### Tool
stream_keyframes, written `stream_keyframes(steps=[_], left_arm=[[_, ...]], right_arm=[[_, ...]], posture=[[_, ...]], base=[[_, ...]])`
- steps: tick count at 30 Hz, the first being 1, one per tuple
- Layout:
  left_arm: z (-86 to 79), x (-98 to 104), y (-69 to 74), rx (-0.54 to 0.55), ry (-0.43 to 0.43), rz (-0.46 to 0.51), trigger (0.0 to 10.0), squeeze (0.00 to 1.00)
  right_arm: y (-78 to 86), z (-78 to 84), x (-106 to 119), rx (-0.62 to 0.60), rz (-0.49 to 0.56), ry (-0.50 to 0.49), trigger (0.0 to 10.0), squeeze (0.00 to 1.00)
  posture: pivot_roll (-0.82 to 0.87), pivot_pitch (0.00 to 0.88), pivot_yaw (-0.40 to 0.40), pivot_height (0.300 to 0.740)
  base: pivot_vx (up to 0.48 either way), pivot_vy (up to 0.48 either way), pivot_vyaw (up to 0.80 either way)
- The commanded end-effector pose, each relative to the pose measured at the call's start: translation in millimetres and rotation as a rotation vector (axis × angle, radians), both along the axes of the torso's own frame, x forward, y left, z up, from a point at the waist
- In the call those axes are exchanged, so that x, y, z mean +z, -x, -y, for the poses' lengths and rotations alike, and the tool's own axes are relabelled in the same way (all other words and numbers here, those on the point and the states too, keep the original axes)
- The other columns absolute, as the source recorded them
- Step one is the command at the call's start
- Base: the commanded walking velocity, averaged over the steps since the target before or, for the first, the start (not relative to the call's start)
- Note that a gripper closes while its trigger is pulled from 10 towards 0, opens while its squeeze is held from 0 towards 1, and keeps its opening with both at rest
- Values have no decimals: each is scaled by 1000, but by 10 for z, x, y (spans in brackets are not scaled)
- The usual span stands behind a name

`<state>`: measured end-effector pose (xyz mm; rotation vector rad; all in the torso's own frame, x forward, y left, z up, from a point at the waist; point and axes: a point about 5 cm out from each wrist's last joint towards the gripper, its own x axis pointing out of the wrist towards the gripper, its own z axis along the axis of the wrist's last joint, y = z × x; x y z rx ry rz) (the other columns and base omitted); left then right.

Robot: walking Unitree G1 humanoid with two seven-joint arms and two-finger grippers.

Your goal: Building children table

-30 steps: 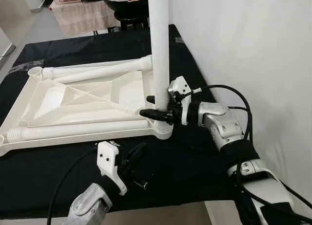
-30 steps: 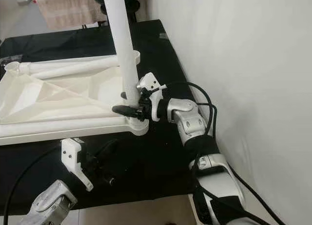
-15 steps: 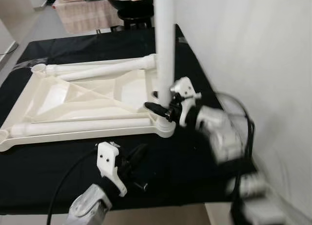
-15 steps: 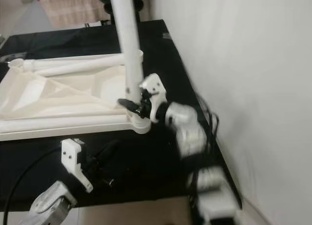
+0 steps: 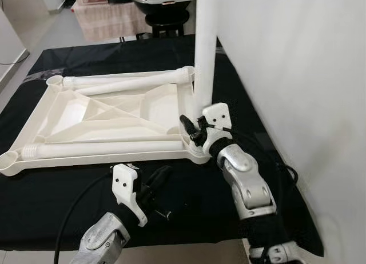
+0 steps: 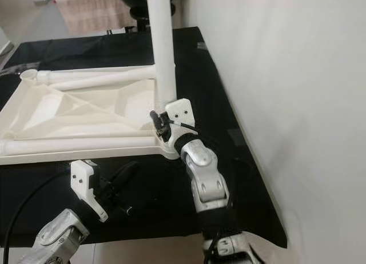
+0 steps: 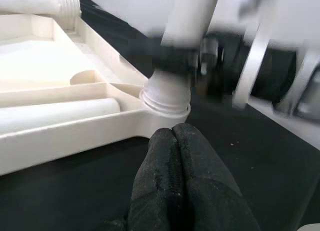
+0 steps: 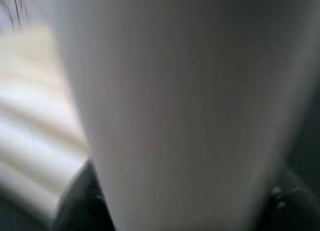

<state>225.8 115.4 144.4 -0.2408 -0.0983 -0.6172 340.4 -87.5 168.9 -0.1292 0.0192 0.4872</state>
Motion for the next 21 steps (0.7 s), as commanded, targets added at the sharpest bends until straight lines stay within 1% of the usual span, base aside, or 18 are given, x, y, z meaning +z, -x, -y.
stream_keyframes(steps=[1,3,4,5,6,7,8,9,10,11,12,13,14,15,16,18,20,21], left_arm=[[-27,-63,9,9,-21,-20,10000,0],[-15,-65,12,5,-20,-21,10000,0],[-15,-65,12,5,-20,-21,10000,0],[-11,-65,14,4,-19,-21,10000,0],[-7,-64,15,4,-19,-21,10000,0],[-7,-64,15,4,-19,-21,10000,0],[-5,-60,17,5,-19,-20,10000,0],[-4,-58,17,5,-18,-20,10000,0],[-4,-58,17,5,-18,-20,10000,0],[0,-52,20,6,-17,-18,10000,0],[0,-52,20,6,-17,-18,10000,0],[3,-50,21,7,-16,-17,10000,0],[3,-50,21,7,-16,-17,10000,0],[5,-49,24,8,-16,-16,10000,0],[5,-49,24,8,-16,-16,10000,0],[6,-48,33,11,-17,-15,10000,0],[7,-48,36,12,-18,-15,10000,0],[7,-49,39,12,-19,-15,10000,0]], right_arm=[[-13,-42,-8,66,-24,1,10000,1000],[-61,-24,134,116,12,10,10000,1000],[-61,-24,134,116,12,10,10000,1000],[-84,-16,192,153,23,13,10000,1000],[-115,-5,261,223,32,21,10000,1000],[-115,-5,261,223,32,21,10000,1000],[-132,0,330,320,48,45,10000,541],[-139,7,372,380,58,64,10000,541],[-139,7,372,380,58,64,10000,541],[-145,7,434,561,51,102,10000,0],[-145,7,434,561,51,102,10000,0],[-150,11,448,614,45,115,10000,0],[-150,11,448,614,45,115,10000,0],[-162,7,461,676,34,126,10000,0],[-162,7,461,676,34,126,10000,0],[-189,-35,469,770,-3,136,10000,0],[-196,-53,472,801,-16,137,10000,0],[-207,-81,467,826,-36,124,0,0]], posture=[[-27,156,27,740],[-21,156,28,740],[-21,156,28,740],[-21,156,27,740],[-19,158,27,740],[-19,158,27,740],[-19,163,26,740],[-19,163,26,740],[-19,163,26,740],[-15,165,23,740],[-15,165,23,740],[-13,167,21,740],[-13,167,21,740],[-7,169,20,740],[-7,169,20,740],[0,173,18,740],[0,173,18,740],[1,174,18,740]], base=[[0,0,0],[0,0,0],[0,0,0],[0,0,0],[0,0,0],[0,0,0],[0,0,0],[0,0,0],[0,0,0],[0,0,0],[0,0,0],[0,0,0],[0,0,0],[0,0,0],[0,0,0],[0,0,0],[0,0,0],[0,0,0]])
